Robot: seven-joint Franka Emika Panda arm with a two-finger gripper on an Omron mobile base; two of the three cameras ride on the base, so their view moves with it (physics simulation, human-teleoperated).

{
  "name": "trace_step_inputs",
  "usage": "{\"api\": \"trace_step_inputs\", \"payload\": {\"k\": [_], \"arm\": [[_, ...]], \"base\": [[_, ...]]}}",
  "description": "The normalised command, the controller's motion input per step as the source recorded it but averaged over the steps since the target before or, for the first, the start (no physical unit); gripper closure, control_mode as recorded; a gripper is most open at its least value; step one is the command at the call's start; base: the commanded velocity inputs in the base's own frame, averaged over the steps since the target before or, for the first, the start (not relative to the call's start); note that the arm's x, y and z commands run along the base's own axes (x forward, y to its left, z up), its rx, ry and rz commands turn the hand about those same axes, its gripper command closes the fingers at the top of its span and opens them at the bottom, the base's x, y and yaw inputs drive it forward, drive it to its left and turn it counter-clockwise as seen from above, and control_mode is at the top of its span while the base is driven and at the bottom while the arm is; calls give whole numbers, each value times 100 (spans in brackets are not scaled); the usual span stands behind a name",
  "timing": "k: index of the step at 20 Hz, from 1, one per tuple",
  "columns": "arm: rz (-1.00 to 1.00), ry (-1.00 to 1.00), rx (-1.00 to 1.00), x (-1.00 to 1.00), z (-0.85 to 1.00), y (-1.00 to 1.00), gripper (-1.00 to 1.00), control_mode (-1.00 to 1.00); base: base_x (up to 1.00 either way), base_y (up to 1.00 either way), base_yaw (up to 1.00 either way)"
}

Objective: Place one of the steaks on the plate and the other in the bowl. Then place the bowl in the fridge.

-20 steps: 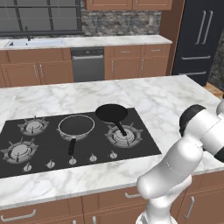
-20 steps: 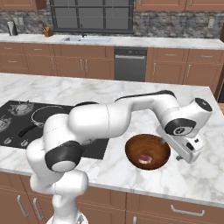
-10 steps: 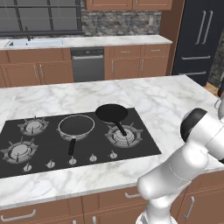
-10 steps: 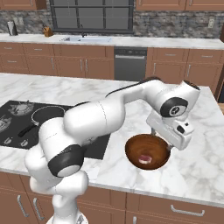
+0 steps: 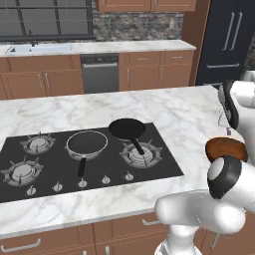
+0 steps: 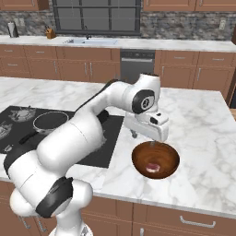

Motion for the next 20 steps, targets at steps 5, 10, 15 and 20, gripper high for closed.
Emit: {"api": "trace_step_inputs", "payload": {"k": [5, 10, 15, 20], "arm": [[-11, 0, -3, 19, 4, 100, -100, -100], [-3, 12, 0, 4, 54, 100, -100, -100], [59, 13, 0, -12, 0, 100, -100, -100], [71, -1, 0, -52, -16, 100, -100, -100]], "base": [[0, 0, 0], [0, 0, 0], [0, 0, 0], [0, 0, 0]]}}
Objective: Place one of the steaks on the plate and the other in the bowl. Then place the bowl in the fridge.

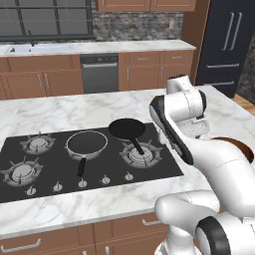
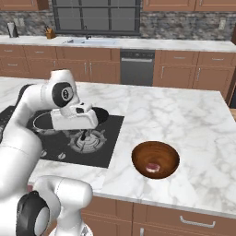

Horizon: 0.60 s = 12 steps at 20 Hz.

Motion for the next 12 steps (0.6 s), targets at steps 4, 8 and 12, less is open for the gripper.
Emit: {"api": "trace_step_inputs", "payload": {"k": [4, 8, 12], "arm": [[25, 1, -1, -37, -12, 37, -100, -100], [-6, 3, 0, -4, 0, -40, -100, -100], [-1, 2, 18, 0, -6, 11, -100, -100]], "base": [[0, 0, 0], [0, 0, 0], [0, 0, 0]]}}
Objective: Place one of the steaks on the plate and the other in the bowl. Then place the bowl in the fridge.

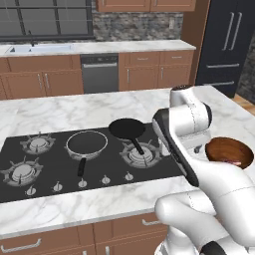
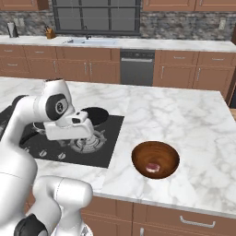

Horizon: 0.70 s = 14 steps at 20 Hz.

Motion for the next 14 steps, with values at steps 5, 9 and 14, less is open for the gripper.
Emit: {"api": "trace_step_inputs", "payload": {"k": [5, 9, 14], "arm": [[7, -6, 35, 0, -17, 45, -100, -100], [0, 0, 0, 0, 0, 0, -100, -100], [0, 0, 0, 0, 0, 0, -100, 100]], "base": [[0, 0, 0], [0, 0, 0], [-30, -6, -3]]}}
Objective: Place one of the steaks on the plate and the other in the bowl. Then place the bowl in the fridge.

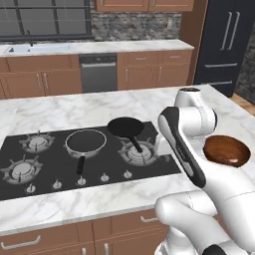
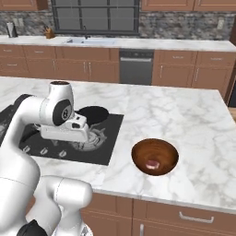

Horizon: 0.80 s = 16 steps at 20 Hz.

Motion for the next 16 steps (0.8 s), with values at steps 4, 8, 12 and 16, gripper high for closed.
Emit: {"api": "trace_step_inputs", "payload": {"k": [4, 8, 12, 16], "arm": [[0, 0, 0, 0, 0, 0, -100, 100], [0, 0, 0, 0, 0, 0, -100, 100], [0, 0, 0, 0, 0, 0, -100, 100], [0, 0, 0, 0, 0, 0, -100, 100]], "base": [[-87, -39, -18], [-9, -94, -1], [-1, -100, 0], [-8, -100, 0]]}}
